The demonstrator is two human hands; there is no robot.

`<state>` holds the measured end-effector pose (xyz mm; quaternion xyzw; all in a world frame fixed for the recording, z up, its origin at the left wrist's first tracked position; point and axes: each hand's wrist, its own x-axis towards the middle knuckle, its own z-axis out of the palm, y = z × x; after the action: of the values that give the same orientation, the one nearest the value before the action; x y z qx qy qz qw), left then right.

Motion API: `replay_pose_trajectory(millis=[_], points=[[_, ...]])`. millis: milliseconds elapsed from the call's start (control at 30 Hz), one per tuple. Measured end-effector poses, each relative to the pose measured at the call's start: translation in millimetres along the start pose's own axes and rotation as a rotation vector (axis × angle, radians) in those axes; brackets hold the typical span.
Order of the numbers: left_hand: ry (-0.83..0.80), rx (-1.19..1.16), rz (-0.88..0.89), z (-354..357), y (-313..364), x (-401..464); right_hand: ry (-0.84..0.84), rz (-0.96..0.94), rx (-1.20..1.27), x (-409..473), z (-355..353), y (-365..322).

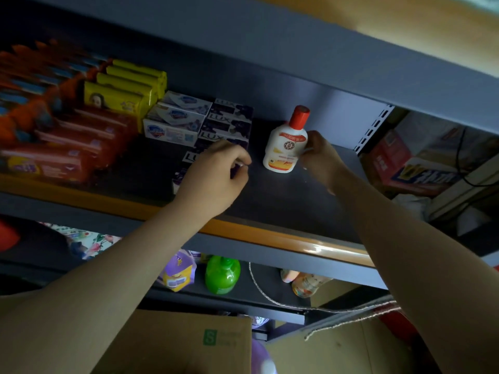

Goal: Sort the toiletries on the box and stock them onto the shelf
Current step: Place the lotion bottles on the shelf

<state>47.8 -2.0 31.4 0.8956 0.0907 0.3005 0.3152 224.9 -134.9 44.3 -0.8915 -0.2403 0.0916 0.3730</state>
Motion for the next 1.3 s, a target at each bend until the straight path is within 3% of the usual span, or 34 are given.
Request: replay_pose_trajectory(millis=[100, 200, 300, 600, 833, 1033, 1300], points=[[-0.002, 0.026, -0.019, 7, 2, 22, 0.075, 0.079, -0.039, 17, -2, 0], [-0.153, -0.130, -0.151, 26, 7, 55, 0.010, 0.147, 0.023, 35, 2, -2], [-0.218, -0.241, -0.159, 45, 15, 81, -0.013, 0.169, 0.058, 47, 7, 2], [-0.221, -0.141, -0.159, 31, 5, 74, -0.006, 0.140, -0.095, 64, 22, -6], [-0.284, -0.160, -0.165, 21, 0, 72, -0.072, 0.201, 0.283, 61, 14, -6], [-0.259, -0.233, -0.162, 38, 2, 75, 0.084, -0.067, 0.749, 36, -3, 21], [-0.244, -0.173, -0.113, 57, 6, 83, -0.015, -0.123, 0.611, 26, -4, 15]])
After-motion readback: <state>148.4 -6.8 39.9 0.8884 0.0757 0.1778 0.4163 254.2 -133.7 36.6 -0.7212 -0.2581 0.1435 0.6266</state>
